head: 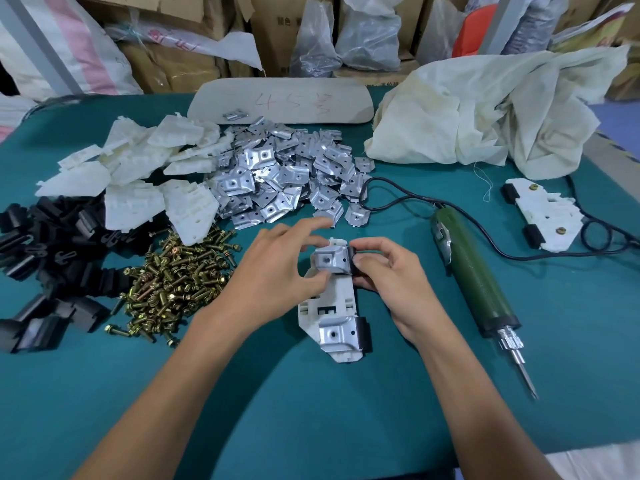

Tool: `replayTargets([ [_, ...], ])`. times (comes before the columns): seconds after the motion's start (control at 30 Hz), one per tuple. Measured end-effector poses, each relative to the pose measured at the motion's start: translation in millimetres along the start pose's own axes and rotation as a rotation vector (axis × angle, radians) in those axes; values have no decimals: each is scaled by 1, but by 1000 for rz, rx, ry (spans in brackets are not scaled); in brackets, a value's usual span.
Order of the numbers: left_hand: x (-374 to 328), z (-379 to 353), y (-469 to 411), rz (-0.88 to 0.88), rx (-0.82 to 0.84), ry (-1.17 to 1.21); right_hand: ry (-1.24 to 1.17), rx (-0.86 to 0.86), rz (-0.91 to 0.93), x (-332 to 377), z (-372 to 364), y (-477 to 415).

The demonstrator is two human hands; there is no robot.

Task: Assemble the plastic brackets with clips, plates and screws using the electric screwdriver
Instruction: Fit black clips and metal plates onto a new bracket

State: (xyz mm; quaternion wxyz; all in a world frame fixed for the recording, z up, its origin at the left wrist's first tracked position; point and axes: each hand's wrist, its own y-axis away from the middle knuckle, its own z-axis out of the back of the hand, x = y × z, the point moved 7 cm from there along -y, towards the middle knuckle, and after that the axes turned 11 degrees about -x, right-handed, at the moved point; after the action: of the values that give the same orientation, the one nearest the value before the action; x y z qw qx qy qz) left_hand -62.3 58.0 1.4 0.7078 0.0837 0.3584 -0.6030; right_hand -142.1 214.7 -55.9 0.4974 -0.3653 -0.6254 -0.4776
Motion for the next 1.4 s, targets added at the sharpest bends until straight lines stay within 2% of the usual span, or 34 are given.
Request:
replayTargets([
  [0.2, 9, -5, 6, 43, -54, 122, -14, -6, -3, 3, 2, 3],
  [0.33, 24, -14, 19, 238, -112, 431, -137, -47, 9, 10, 2, 4],
  [0.4, 29, -23, 23, 332, -70, 554, -184, -41, 7, 11, 1, 5],
  [0.6, 28, -29, 26, 318, -19, 650, -190, 9, -19, 9, -3, 7],
  [0.77, 31, -29, 26, 301, -23, 647, -194, 21, -7, 9, -5, 7],
  [0.97, 26, -30, 28, 224, -45, 430, -217, 14, 43, 14, -7, 11],
  [1.23, 19, -28, 29, 131, -20, 364, -167, -29, 208, 20, -5, 13],
  [1.4, 20, -27, 28, 123, -34, 365, -160, -47, 243, 20, -3, 14],
])
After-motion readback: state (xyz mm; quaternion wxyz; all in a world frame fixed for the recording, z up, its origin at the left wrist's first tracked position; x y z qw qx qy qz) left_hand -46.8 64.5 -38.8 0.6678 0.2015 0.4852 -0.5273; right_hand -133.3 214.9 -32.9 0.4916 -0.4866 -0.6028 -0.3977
